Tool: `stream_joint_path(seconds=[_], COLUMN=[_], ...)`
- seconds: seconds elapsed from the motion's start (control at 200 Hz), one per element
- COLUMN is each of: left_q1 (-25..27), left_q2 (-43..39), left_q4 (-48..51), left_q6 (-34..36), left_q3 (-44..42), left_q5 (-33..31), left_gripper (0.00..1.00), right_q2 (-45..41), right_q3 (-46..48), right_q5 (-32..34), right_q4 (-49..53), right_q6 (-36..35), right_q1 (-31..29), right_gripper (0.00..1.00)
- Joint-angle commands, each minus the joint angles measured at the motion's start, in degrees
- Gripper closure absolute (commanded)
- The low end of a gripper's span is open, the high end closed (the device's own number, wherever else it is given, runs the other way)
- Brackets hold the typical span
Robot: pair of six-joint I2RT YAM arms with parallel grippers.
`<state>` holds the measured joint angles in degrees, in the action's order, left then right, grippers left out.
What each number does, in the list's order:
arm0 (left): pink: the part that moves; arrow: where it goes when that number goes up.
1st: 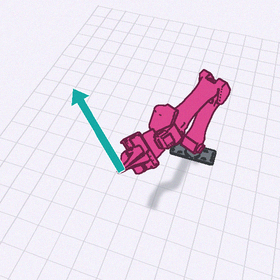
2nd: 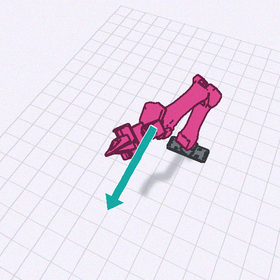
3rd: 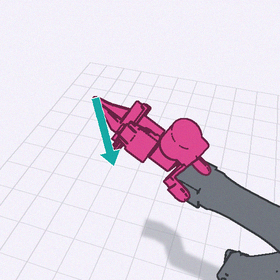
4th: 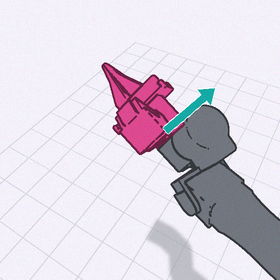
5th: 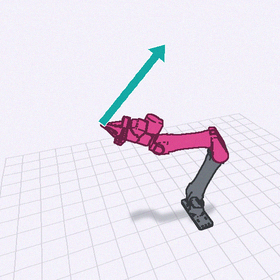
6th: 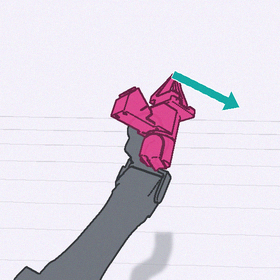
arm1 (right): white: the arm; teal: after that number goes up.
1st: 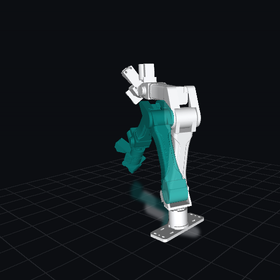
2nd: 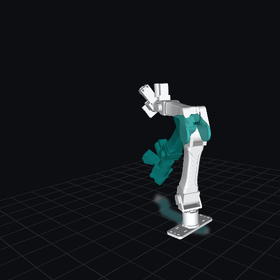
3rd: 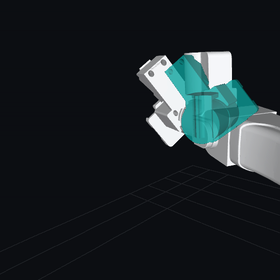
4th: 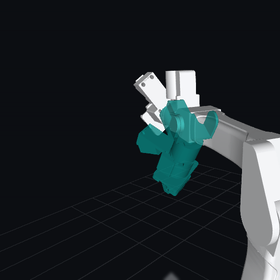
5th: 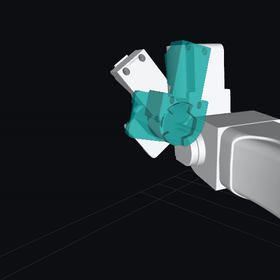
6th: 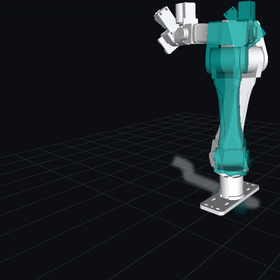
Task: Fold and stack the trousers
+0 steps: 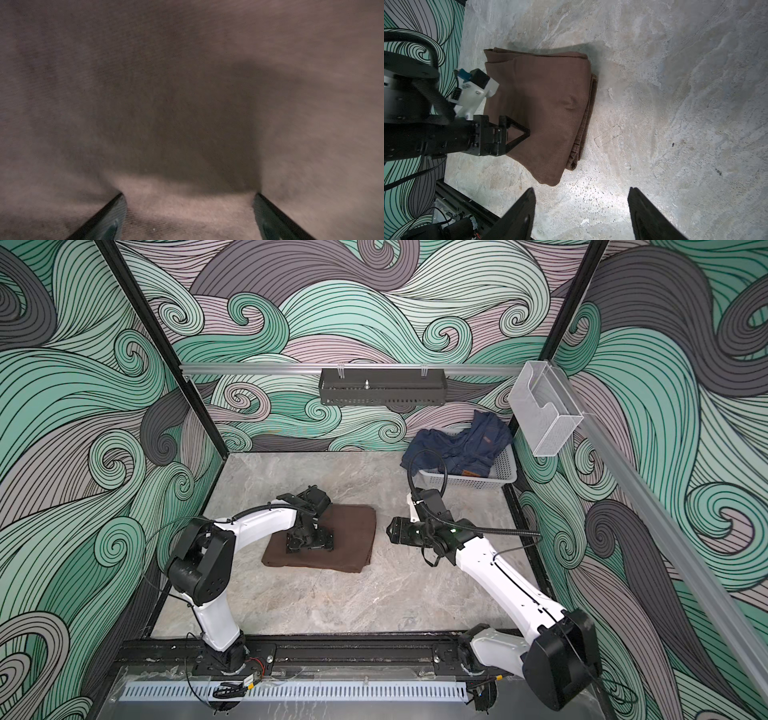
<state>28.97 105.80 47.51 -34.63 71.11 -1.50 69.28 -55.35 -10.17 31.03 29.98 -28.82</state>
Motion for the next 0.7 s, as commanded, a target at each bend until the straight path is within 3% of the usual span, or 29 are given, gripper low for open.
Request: stream_joint_path(seconds=[0.0,0.46,0.695], left_q1=[0.04,-0.49,-5.76], left_q2=[3.3,14.37,16.11], left_q4=[2.07,2.81,6.07], left_q6=[-1.57,-1.24,1.33], left_q3=[3.29,6.45,10.03], left_q5=[-3.94,-4.0,-4.93], left_gripper=[0.01,0.02,0.02], right_q2=[-0.51,-0.68,-1.85], right_q3=[0.7,0.74,0.93], right_q5=[1.45,1.96,0.97], right_q4=[-0.06,-2.6,-3.13], right_q6=[-1.26,-1.46,-0.76], right_q1=[0.02,1.7,3.58], right_gripper=[0.28,0.28,0.28])
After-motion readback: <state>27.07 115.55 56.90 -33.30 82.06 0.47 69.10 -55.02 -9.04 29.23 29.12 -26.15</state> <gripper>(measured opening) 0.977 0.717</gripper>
